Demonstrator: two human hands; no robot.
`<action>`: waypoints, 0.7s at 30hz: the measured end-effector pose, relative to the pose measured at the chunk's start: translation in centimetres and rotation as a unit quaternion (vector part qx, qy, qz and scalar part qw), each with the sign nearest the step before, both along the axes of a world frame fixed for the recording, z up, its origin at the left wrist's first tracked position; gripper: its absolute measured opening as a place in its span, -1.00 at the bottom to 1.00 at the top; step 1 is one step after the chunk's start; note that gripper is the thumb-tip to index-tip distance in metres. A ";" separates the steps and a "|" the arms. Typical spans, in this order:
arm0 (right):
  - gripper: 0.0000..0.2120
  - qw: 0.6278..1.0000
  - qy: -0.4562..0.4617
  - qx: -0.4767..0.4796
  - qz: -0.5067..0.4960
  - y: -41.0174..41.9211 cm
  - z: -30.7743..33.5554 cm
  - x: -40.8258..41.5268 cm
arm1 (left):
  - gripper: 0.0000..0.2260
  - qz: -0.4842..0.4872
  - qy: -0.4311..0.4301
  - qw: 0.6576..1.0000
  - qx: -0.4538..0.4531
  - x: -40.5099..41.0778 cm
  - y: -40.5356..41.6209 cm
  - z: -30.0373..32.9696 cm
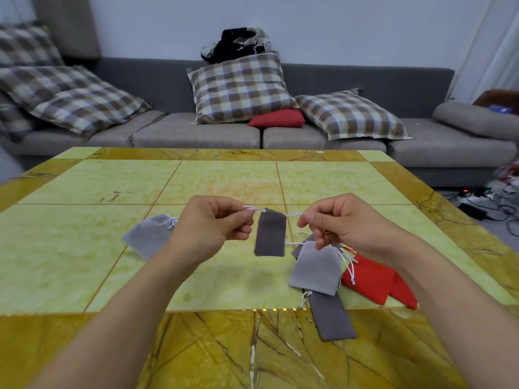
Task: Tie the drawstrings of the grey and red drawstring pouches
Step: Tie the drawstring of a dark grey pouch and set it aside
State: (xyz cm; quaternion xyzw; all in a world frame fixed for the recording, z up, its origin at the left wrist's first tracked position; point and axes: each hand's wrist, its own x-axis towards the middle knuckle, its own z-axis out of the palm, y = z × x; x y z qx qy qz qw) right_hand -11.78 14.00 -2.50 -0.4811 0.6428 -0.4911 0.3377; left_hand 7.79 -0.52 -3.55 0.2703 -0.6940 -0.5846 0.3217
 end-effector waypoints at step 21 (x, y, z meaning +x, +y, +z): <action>-0.78 0.873 -0.451 -0.184 -0.029 -1.1 1.1 1.9 | -0.70 0.018 0.155 0.963 0.219 0.1 -0.4 2.6</action>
